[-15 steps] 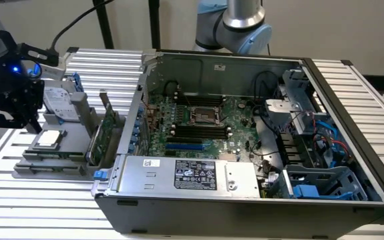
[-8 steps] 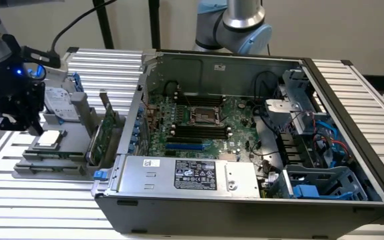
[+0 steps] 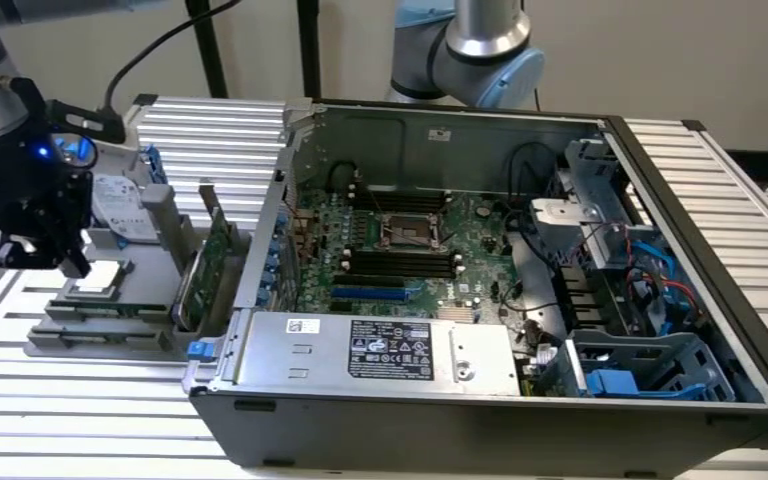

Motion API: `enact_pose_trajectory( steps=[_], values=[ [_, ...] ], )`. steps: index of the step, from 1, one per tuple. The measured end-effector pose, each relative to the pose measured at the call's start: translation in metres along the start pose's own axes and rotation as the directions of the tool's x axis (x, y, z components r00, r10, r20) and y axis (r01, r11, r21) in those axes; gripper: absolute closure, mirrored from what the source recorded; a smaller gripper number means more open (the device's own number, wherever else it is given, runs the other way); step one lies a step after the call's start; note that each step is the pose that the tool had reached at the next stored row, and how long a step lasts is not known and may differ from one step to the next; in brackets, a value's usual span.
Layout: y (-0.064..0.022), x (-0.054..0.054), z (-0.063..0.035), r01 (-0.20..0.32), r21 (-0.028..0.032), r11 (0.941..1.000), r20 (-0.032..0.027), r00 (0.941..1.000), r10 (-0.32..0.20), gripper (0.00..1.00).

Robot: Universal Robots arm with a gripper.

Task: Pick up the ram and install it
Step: 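Pick up the ram and move it above insertion slot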

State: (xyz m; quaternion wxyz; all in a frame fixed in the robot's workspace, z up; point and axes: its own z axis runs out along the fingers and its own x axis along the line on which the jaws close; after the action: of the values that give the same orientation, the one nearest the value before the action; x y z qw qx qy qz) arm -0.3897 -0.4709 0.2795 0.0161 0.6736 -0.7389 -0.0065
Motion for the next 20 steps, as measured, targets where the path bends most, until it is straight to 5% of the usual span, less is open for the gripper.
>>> enact_pose_trajectory(
  steps=[5, 6, 20],
  values=[
    [-0.0031, 0.004, 0.0031, 0.007, 0.0001, 1.0, 0.0006, 1.0, -0.007, 1.0],
    [-0.0036, 0.005, 0.0039, 0.009, 0.0001, 1.0, 0.0005, 1.0, -0.009, 0.0],
    [-0.0063, 0.014, 0.0267, 0.076, -0.0003, 0.9971, -0.0017, 0.9971, -0.076, 0.0]
  ],
)
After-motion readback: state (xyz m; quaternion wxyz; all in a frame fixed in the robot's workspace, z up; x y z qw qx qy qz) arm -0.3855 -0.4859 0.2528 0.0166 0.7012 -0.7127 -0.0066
